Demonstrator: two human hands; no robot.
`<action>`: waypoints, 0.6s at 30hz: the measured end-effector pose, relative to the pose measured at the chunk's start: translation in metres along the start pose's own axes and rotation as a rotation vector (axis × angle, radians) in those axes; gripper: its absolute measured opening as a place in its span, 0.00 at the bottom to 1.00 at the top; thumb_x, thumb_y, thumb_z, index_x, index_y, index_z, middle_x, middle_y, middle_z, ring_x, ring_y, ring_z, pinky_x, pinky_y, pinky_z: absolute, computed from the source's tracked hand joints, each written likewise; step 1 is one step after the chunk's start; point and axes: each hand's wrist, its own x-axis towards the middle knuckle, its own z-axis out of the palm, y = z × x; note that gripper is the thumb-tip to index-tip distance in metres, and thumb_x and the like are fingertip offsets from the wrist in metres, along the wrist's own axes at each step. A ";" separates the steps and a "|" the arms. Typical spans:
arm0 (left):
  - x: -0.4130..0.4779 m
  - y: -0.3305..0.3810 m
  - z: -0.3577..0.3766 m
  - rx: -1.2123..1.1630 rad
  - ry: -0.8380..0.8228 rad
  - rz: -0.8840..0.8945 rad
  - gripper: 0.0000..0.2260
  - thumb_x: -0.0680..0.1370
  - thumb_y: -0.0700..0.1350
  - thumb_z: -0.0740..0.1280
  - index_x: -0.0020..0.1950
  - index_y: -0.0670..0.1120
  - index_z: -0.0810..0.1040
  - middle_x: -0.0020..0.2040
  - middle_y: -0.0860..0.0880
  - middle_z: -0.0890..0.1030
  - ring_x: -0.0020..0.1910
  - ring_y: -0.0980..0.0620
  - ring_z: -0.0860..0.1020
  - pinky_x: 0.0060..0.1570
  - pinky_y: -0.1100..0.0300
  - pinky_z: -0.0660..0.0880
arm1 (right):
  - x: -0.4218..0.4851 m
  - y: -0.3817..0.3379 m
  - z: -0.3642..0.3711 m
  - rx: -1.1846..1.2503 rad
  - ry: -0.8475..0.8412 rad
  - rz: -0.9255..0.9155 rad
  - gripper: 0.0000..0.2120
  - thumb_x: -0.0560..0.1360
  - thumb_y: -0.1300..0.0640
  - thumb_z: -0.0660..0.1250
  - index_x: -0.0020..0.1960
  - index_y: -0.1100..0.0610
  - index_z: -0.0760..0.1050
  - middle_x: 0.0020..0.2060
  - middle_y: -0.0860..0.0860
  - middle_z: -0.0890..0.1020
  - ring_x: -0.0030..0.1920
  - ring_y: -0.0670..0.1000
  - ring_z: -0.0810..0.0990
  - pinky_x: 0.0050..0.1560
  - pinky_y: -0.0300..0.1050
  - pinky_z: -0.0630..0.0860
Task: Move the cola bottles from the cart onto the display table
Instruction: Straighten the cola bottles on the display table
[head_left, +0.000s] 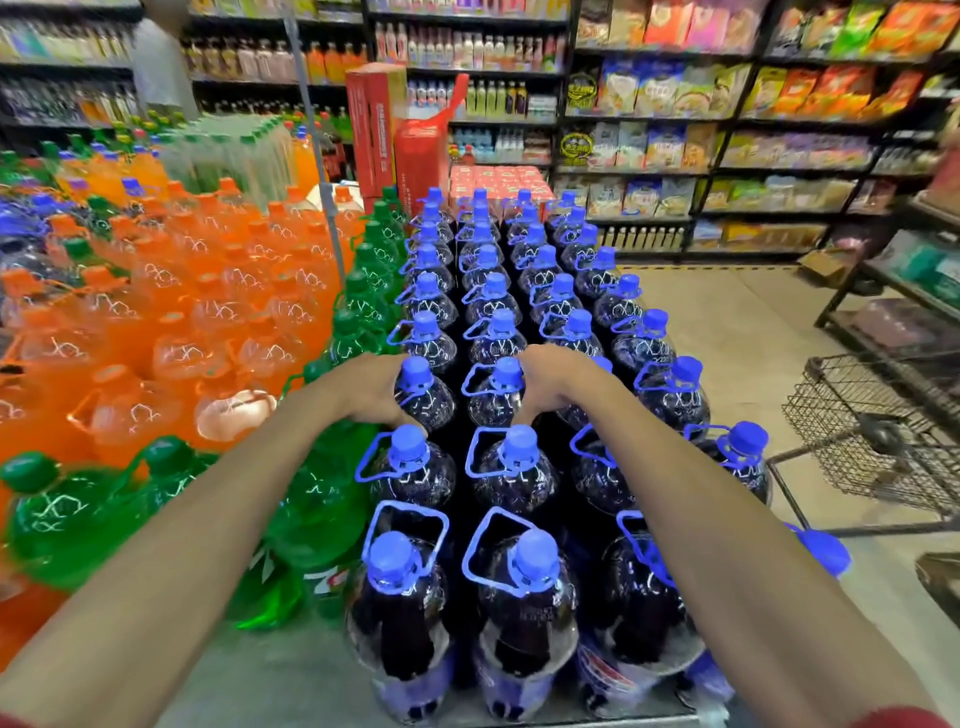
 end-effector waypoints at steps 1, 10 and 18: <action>0.000 0.001 0.001 -0.003 0.005 -0.006 0.32 0.67 0.61 0.80 0.63 0.48 0.73 0.53 0.41 0.83 0.51 0.42 0.82 0.57 0.44 0.79 | -0.001 0.000 0.000 -0.009 0.020 0.003 0.29 0.65 0.41 0.81 0.42 0.58 0.66 0.32 0.51 0.70 0.32 0.53 0.67 0.36 0.48 0.69; -0.001 0.005 0.000 0.002 0.026 -0.023 0.36 0.64 0.67 0.78 0.61 0.45 0.74 0.36 0.48 0.75 0.35 0.50 0.73 0.48 0.48 0.80 | -0.007 -0.004 0.002 0.005 0.073 0.042 0.31 0.66 0.39 0.80 0.36 0.56 0.62 0.31 0.49 0.68 0.30 0.51 0.65 0.31 0.44 0.65; 0.002 0.003 0.001 0.006 -0.004 -0.012 0.27 0.68 0.62 0.78 0.54 0.47 0.71 0.36 0.49 0.71 0.34 0.51 0.69 0.37 0.57 0.72 | -0.005 -0.002 0.006 0.077 0.010 0.039 0.28 0.69 0.43 0.79 0.39 0.55 0.61 0.33 0.51 0.65 0.31 0.52 0.62 0.33 0.45 0.65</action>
